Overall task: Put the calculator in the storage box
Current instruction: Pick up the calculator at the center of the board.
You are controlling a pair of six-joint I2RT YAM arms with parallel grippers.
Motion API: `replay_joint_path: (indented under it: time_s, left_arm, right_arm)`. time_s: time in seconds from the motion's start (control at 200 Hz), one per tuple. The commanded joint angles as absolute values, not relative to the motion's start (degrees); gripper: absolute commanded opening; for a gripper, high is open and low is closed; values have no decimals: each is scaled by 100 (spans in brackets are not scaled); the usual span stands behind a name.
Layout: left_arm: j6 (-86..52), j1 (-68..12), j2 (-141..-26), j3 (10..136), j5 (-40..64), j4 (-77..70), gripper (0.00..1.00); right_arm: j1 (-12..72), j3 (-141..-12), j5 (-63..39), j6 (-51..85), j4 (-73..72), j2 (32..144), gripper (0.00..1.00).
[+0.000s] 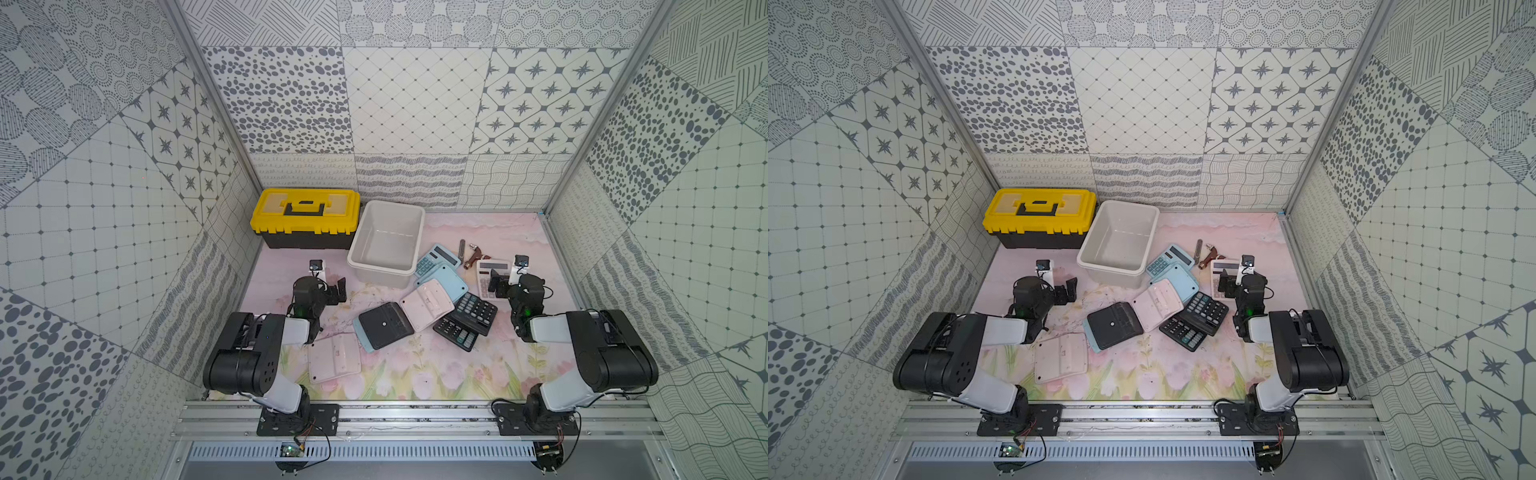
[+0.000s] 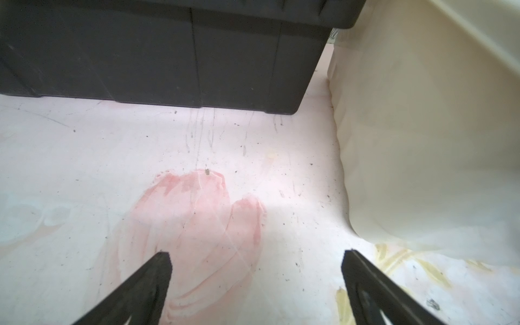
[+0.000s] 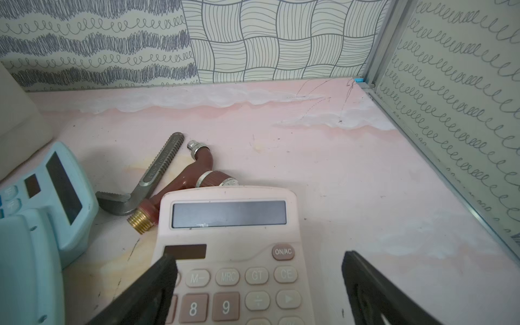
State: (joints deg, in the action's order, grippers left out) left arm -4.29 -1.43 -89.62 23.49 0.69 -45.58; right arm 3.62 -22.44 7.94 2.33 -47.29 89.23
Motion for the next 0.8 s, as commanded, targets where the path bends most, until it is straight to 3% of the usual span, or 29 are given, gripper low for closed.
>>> replay_joint_path:
  time_s: [0.0,0.57,0.695,0.795]
  left_arm:
    - [-308,-135,-8995,2393,74,-4729,100]
    - [-264,-114,-8929,2401,146,-4729,100]
    - [-478,-116,-8233,2754,-64,-3383,100]
    - [-705,-124,-7702,3058,-186,-2461,100]
  right_arm:
    - [352,-2303,760,210,-4890,8904,97]
    - [353,-2294,771,190,-4904,8895,97]
    - [471,-2149,1011,121,-4806,8450,97]
    - [536,-2395,1227,195,-3664,7774,97]
